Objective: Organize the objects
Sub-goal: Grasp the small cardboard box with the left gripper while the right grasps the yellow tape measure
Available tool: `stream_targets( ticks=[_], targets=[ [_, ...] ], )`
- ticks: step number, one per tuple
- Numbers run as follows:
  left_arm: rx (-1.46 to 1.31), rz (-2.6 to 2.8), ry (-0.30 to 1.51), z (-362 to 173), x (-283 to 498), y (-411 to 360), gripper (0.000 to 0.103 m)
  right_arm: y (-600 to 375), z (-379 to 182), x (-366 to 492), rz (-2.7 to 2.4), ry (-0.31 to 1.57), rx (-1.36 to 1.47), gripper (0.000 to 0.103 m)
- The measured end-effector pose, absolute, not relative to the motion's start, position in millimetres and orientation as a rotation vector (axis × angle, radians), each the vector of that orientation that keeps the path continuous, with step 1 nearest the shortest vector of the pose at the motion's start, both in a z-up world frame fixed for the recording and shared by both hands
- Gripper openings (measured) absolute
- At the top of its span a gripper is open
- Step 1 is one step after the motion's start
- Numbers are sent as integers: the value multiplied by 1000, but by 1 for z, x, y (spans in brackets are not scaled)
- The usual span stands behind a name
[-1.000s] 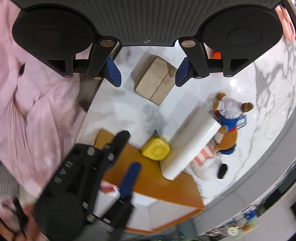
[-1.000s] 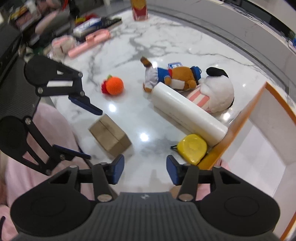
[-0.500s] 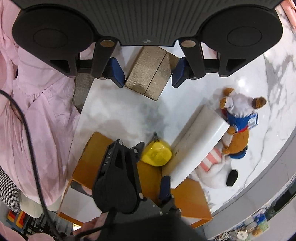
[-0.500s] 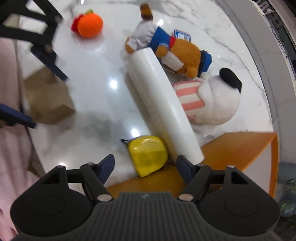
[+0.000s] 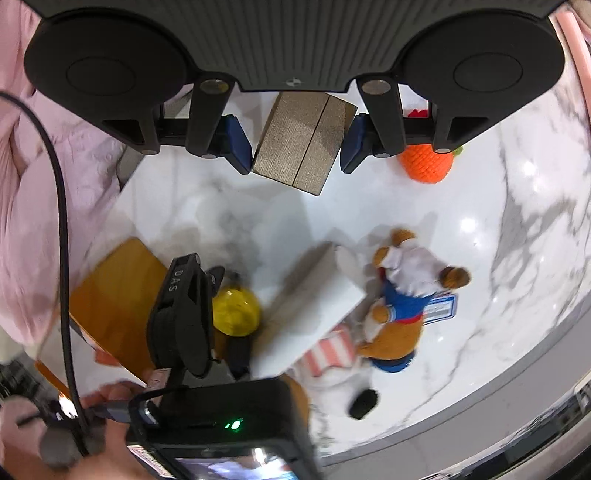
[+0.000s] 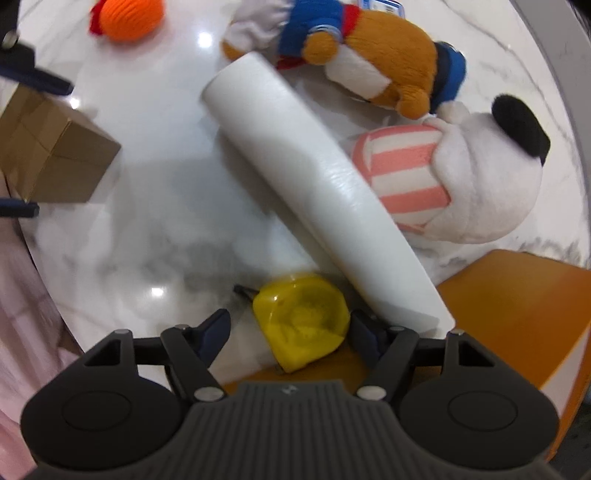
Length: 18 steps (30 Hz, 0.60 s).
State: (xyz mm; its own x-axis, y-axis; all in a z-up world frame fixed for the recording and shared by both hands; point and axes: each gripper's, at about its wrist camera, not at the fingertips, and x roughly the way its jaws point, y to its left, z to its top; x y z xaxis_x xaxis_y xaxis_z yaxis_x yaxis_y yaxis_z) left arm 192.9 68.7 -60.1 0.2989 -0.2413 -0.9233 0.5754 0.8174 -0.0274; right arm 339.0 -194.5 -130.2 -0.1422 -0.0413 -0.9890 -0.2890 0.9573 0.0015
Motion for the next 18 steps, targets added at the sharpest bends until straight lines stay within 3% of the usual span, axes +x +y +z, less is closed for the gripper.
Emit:
stream_targets(
  ticks=[1, 7, 9, 11, 18],
  targets=[
    [323, -555, 1147, -59, 193, 71, 62, -197, -129, 340, 214, 1700, -220, 63],
    [313, -607, 1164, -58, 190, 76, 64, -189, -121, 331, 295, 1676, -40, 62],
    [341, -614, 1173, -58, 190, 75, 68, -181, -117, 326, 329, 1656, -34, 63],
    [382, -615, 1182, -60, 188, 74, 69, -175, -112, 321, 332, 1618, -67, 73],
    [365, -598, 1189, -63, 190, 75, 66, -174, -114, 305, 314, 1594, -114, 71]
  ],
)
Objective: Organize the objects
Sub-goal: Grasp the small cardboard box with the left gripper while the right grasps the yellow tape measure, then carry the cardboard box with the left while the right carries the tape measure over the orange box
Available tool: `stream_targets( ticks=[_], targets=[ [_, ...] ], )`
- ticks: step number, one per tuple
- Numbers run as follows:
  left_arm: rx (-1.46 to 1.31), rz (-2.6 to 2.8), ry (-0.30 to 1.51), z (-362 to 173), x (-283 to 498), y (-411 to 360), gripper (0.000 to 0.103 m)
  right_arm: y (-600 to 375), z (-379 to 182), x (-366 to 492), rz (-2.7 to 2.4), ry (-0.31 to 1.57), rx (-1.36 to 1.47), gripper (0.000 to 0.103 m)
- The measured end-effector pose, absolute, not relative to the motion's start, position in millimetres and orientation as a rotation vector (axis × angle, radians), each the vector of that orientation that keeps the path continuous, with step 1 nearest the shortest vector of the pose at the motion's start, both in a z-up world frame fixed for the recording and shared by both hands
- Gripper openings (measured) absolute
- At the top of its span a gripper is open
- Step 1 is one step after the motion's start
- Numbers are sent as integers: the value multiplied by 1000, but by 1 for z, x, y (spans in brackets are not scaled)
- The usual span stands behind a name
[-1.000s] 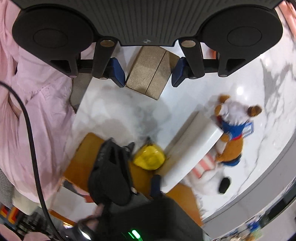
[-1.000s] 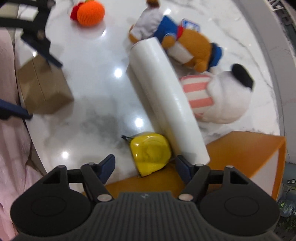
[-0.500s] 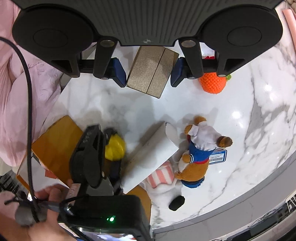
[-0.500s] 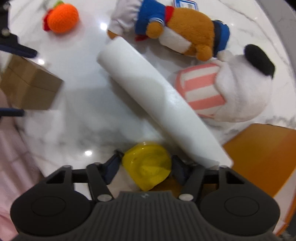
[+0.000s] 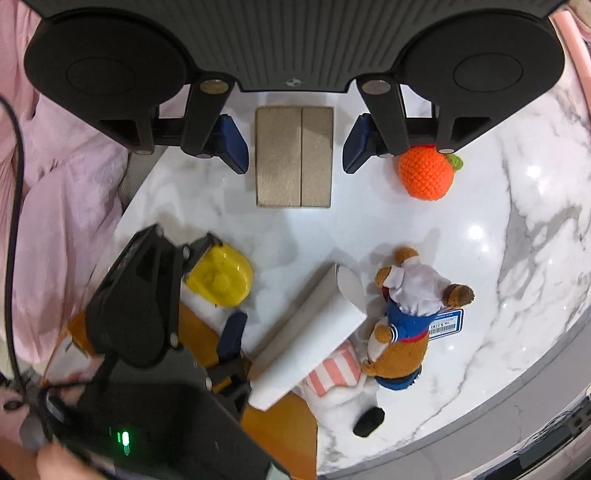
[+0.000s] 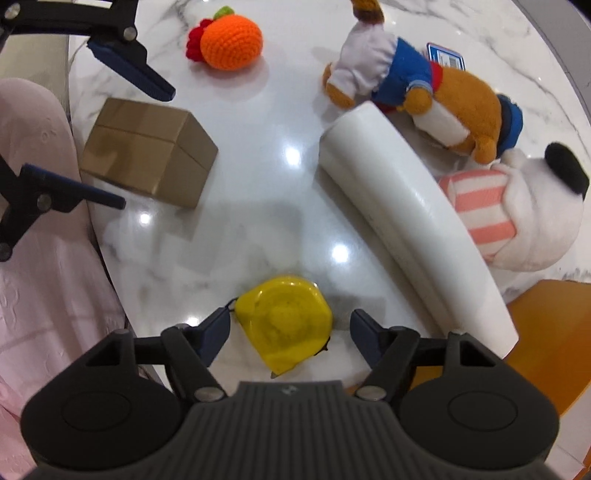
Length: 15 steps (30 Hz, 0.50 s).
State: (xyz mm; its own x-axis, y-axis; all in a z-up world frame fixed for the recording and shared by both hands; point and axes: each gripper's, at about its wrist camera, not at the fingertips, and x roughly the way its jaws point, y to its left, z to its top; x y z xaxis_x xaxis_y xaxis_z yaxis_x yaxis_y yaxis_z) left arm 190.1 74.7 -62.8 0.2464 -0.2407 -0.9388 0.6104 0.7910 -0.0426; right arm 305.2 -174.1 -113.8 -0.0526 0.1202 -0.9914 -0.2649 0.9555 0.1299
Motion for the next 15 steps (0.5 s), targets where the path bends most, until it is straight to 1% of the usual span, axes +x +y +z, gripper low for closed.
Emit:
stream_targets(
  ticks=[1, 2, 3, 9, 15],
  targets=[
    [356, -595, 1194, -64, 192, 75, 64, -175, -115, 304, 309, 1595, -110, 65],
    [350, -584, 1196, -64, 192, 75, 56, -175, -116, 302, 297, 1600, -93, 59],
    [347, -575, 1200, -63, 191, 74, 52, -176, -118, 301, 296, 1602, -79, 58],
    [312, -502, 1173, -58, 185, 78, 52, -175, -113, 287, 236, 1558, -46, 57],
    [219, -444, 1101, -25, 174, 85, 52, -177, -74, 266, 189, 1443, 16, 57]
  ],
)
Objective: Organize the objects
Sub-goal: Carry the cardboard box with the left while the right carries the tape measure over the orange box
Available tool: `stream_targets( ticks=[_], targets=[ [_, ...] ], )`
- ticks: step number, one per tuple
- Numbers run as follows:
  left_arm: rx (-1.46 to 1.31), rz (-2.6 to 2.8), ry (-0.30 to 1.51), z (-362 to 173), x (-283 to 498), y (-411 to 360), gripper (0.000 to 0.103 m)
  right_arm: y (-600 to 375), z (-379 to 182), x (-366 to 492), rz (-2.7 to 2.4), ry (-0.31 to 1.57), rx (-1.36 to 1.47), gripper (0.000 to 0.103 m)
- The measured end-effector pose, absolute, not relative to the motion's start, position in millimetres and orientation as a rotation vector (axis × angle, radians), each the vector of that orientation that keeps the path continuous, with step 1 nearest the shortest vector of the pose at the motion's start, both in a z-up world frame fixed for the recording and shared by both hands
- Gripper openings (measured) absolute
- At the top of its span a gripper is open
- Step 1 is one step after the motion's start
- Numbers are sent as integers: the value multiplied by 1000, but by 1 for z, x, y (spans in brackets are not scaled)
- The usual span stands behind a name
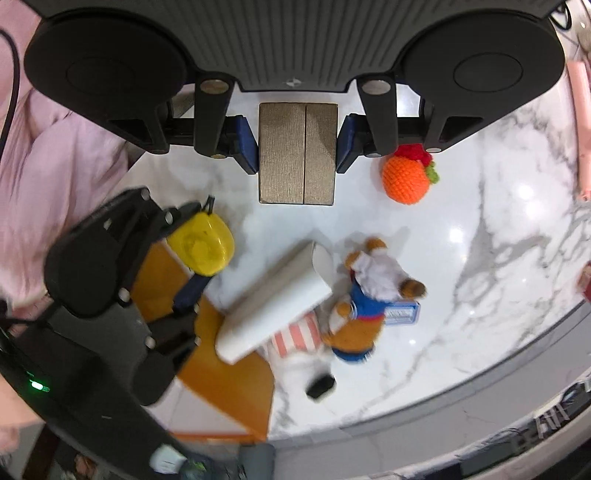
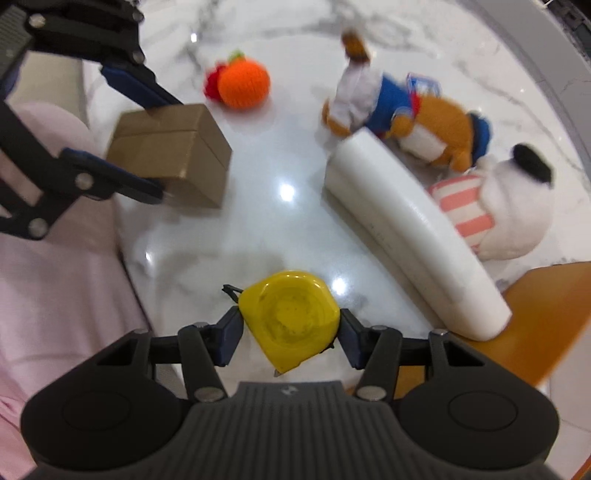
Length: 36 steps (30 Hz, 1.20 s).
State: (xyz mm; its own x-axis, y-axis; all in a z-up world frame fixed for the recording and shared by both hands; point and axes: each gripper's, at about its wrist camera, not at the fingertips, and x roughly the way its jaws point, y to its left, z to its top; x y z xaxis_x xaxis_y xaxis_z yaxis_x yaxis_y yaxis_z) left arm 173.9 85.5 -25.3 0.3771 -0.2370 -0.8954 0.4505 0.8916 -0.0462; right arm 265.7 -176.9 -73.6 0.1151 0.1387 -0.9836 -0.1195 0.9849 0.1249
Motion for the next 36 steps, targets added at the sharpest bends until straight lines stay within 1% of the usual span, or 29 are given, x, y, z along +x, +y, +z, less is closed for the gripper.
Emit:
stream_targets(
  ticks=[5, 11, 14, 16, 19, 23, 27, 32, 36],
  targets=[
    [166, -446, 1026, 17, 162, 72, 52, -178, -20, 234, 119, 1333, 67, 57],
    [113, -534, 925, 62, 157, 23, 52, -191, 40, 207, 16, 1255, 68, 57],
    [69, -587, 909, 72, 165, -8, 52, -195, 48, 177, -63, 1256, 60, 57],
    [44, -628, 903, 74, 172, -34, 52, -207, 41, 162, -125, 1275, 64, 57],
    [26, -665, 921, 68, 185, -75, 52, -223, 31, 135, -217, 1307, 98, 57],
    [-4, -700, 985, 45, 210, -124, 52, -245, 21, 98, -299, 1320, 123, 57],
    [72, -761, 1025, 19, 230, -168, 52, -266, 6, 70, -329, 1330, 168, 57],
    [84, -751, 1125, -15, 247, -194, 52, -288, 1, 40, -401, 1302, 266, 57],
    [6, -745, 1189, -31, 256, -200, 52, -295, 3, 26, -394, 1262, 323, 57]
  ],
)
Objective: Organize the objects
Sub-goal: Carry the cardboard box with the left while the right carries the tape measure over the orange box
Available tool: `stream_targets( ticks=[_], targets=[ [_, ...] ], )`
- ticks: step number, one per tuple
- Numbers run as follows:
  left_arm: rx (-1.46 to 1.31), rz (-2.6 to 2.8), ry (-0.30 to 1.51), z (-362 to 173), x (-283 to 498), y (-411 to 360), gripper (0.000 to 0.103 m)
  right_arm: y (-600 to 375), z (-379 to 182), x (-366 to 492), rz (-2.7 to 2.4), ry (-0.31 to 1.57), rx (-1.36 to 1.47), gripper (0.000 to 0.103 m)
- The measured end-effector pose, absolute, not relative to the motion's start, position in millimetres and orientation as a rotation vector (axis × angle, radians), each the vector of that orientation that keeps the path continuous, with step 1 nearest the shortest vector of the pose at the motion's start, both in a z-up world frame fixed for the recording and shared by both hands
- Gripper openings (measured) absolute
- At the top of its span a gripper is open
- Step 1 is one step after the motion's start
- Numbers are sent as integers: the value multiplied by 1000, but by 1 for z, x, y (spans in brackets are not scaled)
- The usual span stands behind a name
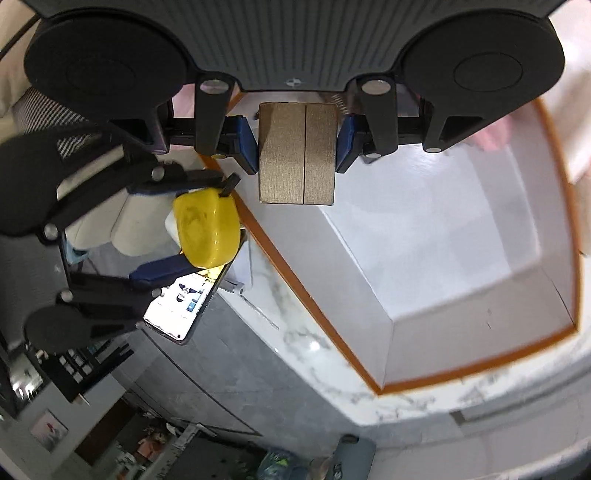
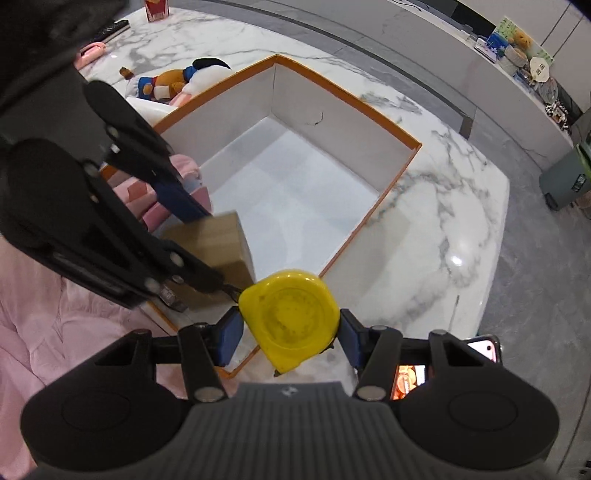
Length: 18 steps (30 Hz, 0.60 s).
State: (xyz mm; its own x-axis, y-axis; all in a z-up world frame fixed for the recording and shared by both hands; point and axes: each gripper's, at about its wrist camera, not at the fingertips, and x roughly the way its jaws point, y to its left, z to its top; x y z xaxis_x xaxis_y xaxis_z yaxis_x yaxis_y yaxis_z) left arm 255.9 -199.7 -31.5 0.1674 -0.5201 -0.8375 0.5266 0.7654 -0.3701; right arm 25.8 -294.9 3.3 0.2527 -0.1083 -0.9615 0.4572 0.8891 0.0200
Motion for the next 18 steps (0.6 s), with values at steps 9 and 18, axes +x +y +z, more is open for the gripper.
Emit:
stream_targets(
  ticks=[9, 18],
  targets=[
    [-153, -681, 1318, -65, 267, -201, 52, -298, -5, 29, -387, 1260, 338, 57],
    [-196, -653, 1390, -80, 267, -200, 52, -299, -12, 30, -396, 1283, 338, 57]
  ],
)
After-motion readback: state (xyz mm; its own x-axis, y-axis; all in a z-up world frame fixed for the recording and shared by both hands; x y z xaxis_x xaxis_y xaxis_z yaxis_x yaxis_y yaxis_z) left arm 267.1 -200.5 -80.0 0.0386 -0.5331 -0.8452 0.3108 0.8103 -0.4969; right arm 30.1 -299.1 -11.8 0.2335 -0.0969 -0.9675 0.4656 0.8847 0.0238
